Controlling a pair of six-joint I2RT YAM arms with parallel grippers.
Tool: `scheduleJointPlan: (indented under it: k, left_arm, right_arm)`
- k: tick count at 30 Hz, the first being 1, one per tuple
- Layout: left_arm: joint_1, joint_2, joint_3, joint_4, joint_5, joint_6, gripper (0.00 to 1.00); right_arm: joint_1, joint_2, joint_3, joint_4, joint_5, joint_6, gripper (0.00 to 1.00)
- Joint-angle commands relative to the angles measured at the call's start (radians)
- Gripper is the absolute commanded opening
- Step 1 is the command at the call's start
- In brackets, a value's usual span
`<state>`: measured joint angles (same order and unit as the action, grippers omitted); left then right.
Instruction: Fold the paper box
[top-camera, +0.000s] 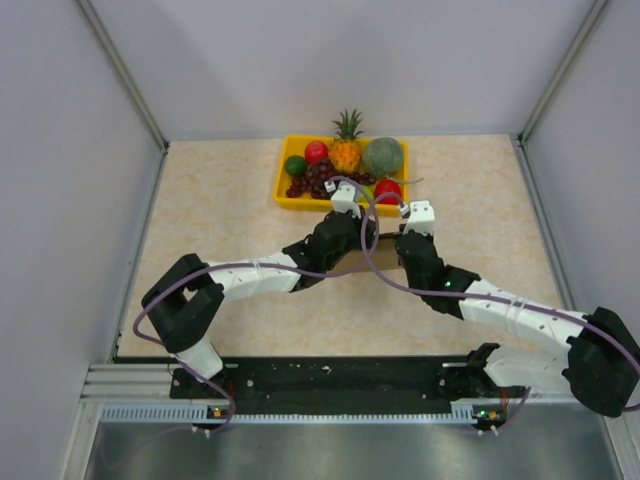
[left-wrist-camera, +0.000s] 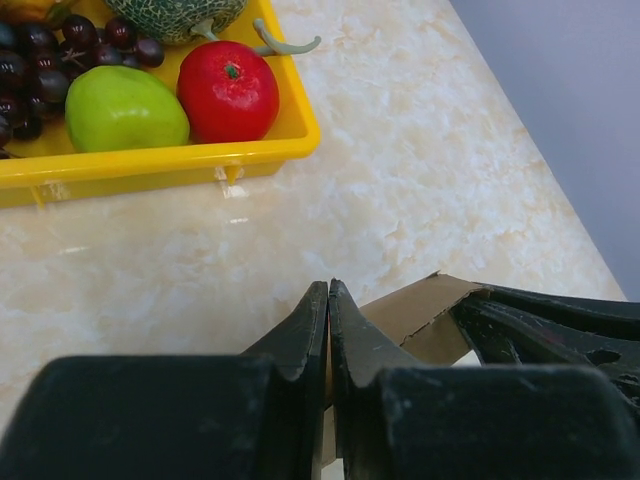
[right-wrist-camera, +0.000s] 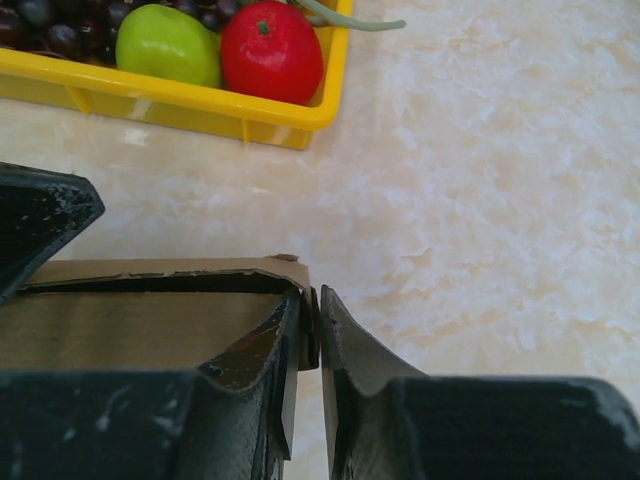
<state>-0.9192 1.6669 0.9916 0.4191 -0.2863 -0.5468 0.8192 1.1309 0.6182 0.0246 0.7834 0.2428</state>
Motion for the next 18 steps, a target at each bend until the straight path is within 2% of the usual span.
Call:
scheduleJointPlan:
  k: [1, 2, 5, 9, 12, 18]
  left_arm:
    - [-0.007, 0.034, -0.027, -0.149, 0.029, 0.004, 0.08]
    - [-0.007, 0.036, -0.013, -0.193, 0.033, 0.007, 0.09]
    - [-0.006, 0.037, 0.027, -0.241, 0.047, 0.001, 0.09]
    - [-0.007, 0.063, 0.056, -0.275, 0.065, -0.011, 0.09]
    - [-0.006, 0.077, 0.071, -0.283, 0.075, -0.012, 0.09]
    - [-0.006, 0.091, 0.087, -0.296, 0.079, -0.013, 0.09]
  right_arm:
    - [-0.015, 0.015, 0.049, -0.04, -0.108, -0.028, 0.13]
    - [-0.018, 0.026, 0.055, -0.043, -0.122, -0.028, 0.15]
    - [-0.029, 0.027, 0.069, -0.063, -0.17, -0.016, 0.29]
    - [-0.037, -0.031, 0.15, -0.221, -0.263, 0.044, 0.5]
    - [-0.051, -0.078, 0.199, -0.31, -0.272, 0.069, 0.61]
    - [-0.124, -0.204, 0.189, -0.414, -0.394, 0.157, 0.69]
